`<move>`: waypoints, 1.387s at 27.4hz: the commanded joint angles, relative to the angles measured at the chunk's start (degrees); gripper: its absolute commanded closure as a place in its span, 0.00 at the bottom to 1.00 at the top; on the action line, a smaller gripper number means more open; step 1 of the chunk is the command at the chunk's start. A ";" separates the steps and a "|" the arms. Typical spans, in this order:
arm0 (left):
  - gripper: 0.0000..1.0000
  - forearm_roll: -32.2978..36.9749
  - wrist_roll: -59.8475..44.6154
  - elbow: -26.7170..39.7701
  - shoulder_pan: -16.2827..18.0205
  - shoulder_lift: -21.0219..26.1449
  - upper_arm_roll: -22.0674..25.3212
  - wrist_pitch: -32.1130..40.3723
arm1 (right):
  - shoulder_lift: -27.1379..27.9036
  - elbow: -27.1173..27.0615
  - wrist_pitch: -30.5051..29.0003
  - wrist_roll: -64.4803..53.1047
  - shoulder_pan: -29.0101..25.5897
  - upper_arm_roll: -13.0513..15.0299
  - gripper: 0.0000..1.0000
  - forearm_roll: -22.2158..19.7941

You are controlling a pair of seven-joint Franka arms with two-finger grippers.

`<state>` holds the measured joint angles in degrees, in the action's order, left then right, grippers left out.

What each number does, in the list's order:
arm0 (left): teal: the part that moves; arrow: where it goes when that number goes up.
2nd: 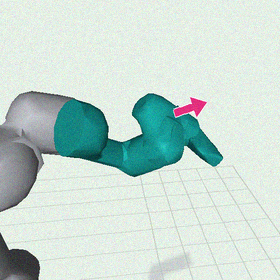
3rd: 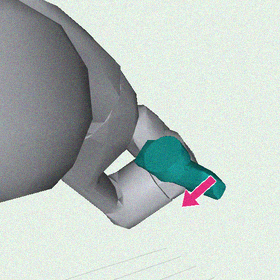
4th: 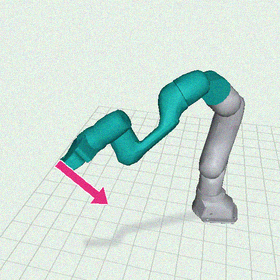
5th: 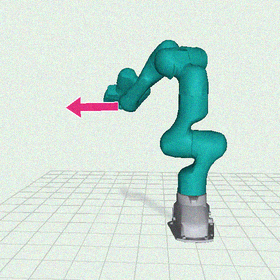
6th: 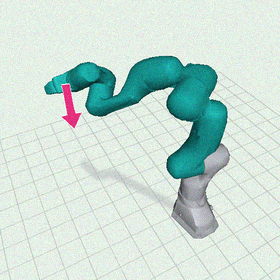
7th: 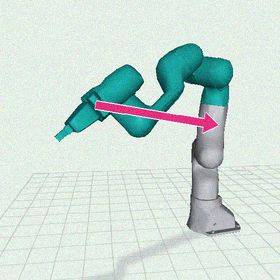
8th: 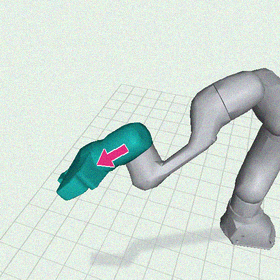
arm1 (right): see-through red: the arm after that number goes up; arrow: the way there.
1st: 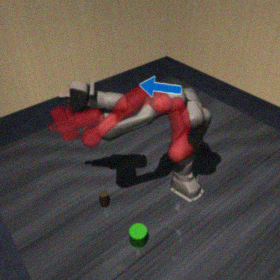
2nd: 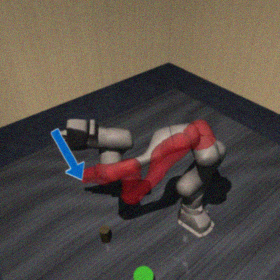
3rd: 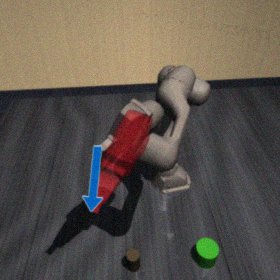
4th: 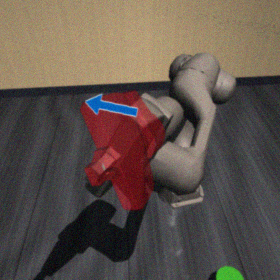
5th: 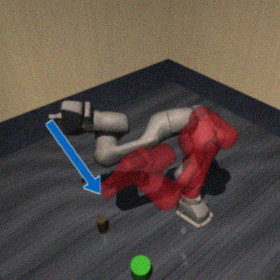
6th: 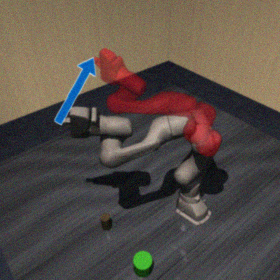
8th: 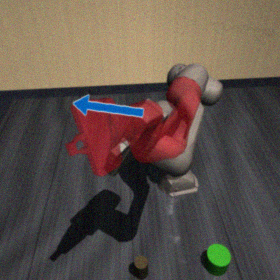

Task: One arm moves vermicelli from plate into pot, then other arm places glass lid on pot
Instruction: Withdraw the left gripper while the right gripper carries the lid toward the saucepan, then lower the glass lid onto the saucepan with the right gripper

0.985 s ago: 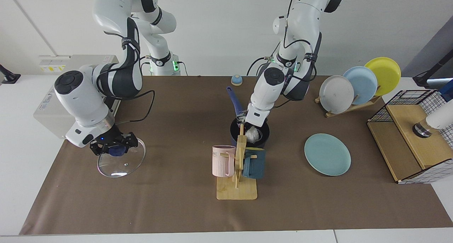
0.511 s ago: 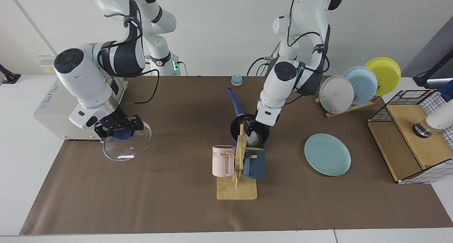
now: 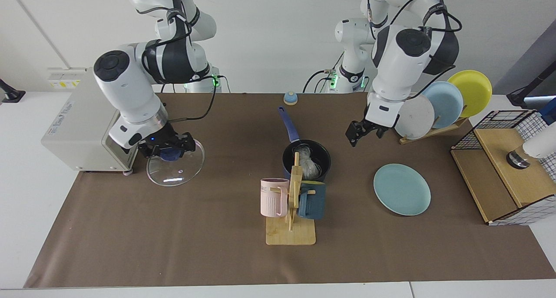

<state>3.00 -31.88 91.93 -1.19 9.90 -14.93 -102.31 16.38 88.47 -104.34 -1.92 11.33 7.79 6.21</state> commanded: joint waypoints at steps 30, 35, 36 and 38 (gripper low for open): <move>0.00 -6.17 24.32 4.23 3.12 -10.60 10.71 5.72 | 2.86 -4.53 1.16 49.45 25.84 -3.83 1.00 -4.46; 0.00 -6.08 24.32 3.96 2.95 -10.78 10.71 5.90 | 7.26 -9.63 0.63 54.82 27.78 -3.83 1.00 -4.37; 0.00 -6.08 24.32 3.96 3.03 -10.78 10.62 5.81 | 8.05 -10.42 0.46 55.52 28.04 -3.83 1.00 -4.37; 0.00 -6.08 24.32 3.96 3.04 -10.78 10.62 5.90 | 9.89 -11.83 0.10 56.67 28.74 -3.83 1.00 -4.37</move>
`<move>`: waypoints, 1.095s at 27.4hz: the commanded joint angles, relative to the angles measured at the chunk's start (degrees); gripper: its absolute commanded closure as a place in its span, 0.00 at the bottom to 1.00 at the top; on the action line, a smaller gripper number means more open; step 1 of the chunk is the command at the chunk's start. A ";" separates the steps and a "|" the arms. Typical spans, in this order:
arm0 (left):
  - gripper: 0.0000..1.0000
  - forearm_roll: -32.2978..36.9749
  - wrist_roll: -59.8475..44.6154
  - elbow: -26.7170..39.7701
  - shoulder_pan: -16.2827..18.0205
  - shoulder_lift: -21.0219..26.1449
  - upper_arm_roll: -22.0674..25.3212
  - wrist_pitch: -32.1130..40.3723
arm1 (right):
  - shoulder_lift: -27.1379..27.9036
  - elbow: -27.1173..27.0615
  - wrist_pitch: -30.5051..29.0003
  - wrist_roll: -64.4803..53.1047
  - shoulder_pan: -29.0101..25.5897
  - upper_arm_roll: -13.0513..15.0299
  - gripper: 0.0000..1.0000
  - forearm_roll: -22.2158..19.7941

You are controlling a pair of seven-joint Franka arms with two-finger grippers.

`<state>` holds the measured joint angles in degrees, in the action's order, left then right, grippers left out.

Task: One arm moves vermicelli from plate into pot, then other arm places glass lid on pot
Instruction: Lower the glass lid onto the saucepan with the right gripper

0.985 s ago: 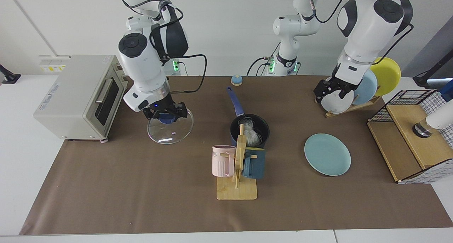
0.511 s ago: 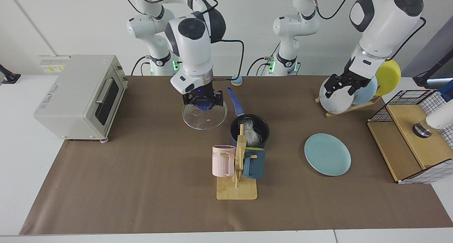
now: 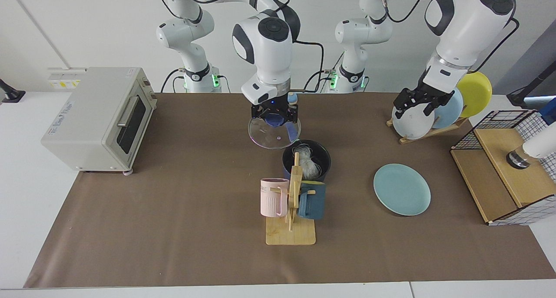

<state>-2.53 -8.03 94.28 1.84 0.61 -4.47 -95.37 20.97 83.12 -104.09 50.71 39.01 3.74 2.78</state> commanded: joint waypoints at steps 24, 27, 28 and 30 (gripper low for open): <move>0.00 -0.55 0.47 1.17 0.18 -1.66 0.16 -1.05 | 17.35 -15.36 -6.21 8.88 2.56 1.00 1.00 -0.84; 0.00 -0.55 0.47 1.17 0.18 -1.66 0.16 -1.05 | 18.93 -16.24 -6.48 9.41 2.56 1.09 1.00 -0.84; 0.00 -0.55 0.47 1.17 0.18 -1.66 0.16 -1.05 | 19.11 -16.59 -6.39 9.76 2.56 1.00 1.00 -0.84; 0.00 -0.55 0.47 1.17 0.18 -1.66 0.16 -1.05 | 19.64 -16.85 -6.39 9.85 2.56 1.00 1.00 -0.84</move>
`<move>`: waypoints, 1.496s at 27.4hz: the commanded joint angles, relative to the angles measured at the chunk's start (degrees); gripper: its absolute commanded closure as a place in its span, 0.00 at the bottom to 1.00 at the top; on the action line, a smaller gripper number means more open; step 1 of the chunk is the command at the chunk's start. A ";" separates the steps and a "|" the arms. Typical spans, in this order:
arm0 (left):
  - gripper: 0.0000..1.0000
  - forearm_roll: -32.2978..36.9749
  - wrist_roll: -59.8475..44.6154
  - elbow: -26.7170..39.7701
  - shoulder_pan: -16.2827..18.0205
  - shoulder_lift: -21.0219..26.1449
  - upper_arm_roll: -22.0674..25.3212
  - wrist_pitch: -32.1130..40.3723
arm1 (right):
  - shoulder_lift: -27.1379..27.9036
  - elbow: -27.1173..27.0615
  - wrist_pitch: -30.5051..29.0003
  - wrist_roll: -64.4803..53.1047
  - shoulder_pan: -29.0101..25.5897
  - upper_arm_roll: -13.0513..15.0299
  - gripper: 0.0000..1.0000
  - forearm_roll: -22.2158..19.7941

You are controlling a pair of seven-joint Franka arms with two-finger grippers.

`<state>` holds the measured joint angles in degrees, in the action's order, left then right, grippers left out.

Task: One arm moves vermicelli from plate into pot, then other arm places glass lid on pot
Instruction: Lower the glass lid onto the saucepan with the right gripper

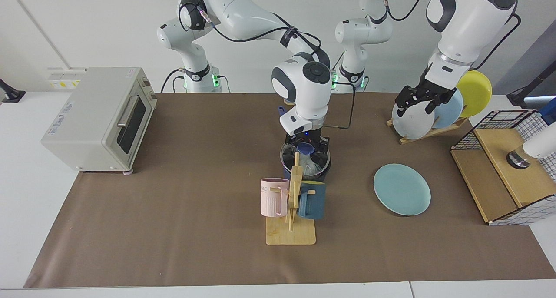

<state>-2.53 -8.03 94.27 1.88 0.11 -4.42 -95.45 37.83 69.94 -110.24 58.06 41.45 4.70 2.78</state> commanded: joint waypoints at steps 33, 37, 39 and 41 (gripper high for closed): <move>0.00 -0.55 0.55 1.18 0.23 -1.26 0.12 -0.97 | 4.18 -4.46 3.10 3.90 -0.14 -0.31 1.00 0.30; 0.00 -0.55 0.56 1.18 0.23 -1.26 0.12 -0.97 | 4.18 -4.46 3.62 3.90 -0.58 -0.39 1.00 1.53; 0.00 -0.55 0.47 1.18 0.23 -1.26 0.12 -0.97 | 4.18 -4.46 3.80 3.90 -0.67 -0.48 1.00 1.71; 0.00 -0.55 0.47 1.18 0.14 -1.26 0.12 -0.97 | 4.18 -4.46 3.80 3.81 -0.67 -0.48 1.00 1.71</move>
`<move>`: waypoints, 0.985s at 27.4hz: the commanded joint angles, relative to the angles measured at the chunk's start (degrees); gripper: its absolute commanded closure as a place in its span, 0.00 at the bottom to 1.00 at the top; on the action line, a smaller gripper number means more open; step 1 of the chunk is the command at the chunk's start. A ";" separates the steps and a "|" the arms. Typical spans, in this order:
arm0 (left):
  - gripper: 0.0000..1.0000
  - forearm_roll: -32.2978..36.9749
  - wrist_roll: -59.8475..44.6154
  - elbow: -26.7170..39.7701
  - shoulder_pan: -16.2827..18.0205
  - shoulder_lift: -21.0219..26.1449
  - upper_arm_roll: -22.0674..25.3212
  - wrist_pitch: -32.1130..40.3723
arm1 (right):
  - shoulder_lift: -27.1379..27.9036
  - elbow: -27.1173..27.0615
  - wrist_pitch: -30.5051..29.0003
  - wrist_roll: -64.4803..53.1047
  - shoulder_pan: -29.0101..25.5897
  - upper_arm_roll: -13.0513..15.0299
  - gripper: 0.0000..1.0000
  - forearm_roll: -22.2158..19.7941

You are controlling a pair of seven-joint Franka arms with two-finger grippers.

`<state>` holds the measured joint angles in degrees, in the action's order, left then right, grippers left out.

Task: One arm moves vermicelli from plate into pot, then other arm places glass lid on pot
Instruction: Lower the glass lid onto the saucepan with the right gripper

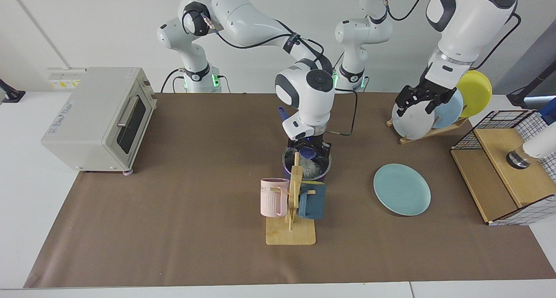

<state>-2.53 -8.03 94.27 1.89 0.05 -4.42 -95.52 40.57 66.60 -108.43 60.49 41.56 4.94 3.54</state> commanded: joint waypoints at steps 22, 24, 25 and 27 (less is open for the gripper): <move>0.00 -0.55 0.55 1.18 0.22 -1.19 0.12 -0.90 | -0.66 -2.96 2.70 -1.78 -1.84 -0.28 0.00 0.85; 0.00 -0.55 0.47 1.18 0.13 -1.19 0.12 -0.90 | -1.45 -3.31 2.70 -1.87 -1.84 -0.19 0.00 0.85; 0.00 -0.55 0.47 1.18 0.22 -1.28 0.12 -0.90 | -1.98 -3.32 2.70 -1.96 -1.92 -0.19 0.00 0.85; 0.00 -0.55 0.47 1.18 0.22 -1.19 0.12 -0.90 | -3.12 -3.32 2.70 -2.22 -2.10 -0.19 0.00 0.77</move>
<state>-2.52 -8.03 94.27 1.89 0.03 -4.42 -95.54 40.10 63.91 -107.40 60.17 40.49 5.10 3.63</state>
